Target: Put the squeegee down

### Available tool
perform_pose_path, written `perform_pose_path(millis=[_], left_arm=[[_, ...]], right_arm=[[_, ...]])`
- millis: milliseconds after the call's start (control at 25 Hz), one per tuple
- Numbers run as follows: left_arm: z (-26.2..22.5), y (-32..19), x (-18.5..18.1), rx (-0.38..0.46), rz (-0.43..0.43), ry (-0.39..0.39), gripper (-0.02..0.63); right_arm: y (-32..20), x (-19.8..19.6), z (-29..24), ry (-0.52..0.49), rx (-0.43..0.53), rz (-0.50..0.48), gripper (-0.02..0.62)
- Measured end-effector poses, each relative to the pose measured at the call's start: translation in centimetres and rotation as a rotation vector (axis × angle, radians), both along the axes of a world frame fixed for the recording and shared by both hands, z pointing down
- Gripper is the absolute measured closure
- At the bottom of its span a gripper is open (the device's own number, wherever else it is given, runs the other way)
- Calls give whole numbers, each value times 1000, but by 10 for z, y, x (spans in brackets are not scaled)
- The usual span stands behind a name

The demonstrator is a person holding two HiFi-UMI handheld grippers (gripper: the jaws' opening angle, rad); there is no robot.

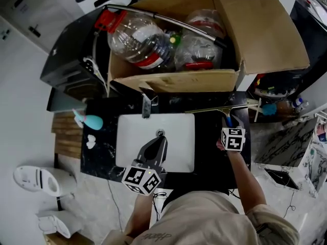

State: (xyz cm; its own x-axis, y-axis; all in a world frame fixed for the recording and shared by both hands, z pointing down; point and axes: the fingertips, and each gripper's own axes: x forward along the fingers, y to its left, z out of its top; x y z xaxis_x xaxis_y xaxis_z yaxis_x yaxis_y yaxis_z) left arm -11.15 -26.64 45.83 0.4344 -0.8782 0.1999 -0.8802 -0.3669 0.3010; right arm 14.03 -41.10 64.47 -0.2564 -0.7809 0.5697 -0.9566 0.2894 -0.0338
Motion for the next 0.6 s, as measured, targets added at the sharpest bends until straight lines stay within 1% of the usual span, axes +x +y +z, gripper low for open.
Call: perform_pose_path(millis=[240,400,480,520,600], left_arm=[[2,7,-13,-3,-26,1,592],[0,11,-15,6,-19,6,592],[-1,13,-15,11,-15,7,592],[-1,14,-16,13,-13,8,592],[-2,17,-18,18,-11,10,592]], right_arm=[[-2,1,6,25,0,16,459],[-1,3,11,64,-20,21,456],[0,3,6,85,-5,25,449],[1,3,2,89,7,25,435],[3,2,-9,82,27,22,426]])
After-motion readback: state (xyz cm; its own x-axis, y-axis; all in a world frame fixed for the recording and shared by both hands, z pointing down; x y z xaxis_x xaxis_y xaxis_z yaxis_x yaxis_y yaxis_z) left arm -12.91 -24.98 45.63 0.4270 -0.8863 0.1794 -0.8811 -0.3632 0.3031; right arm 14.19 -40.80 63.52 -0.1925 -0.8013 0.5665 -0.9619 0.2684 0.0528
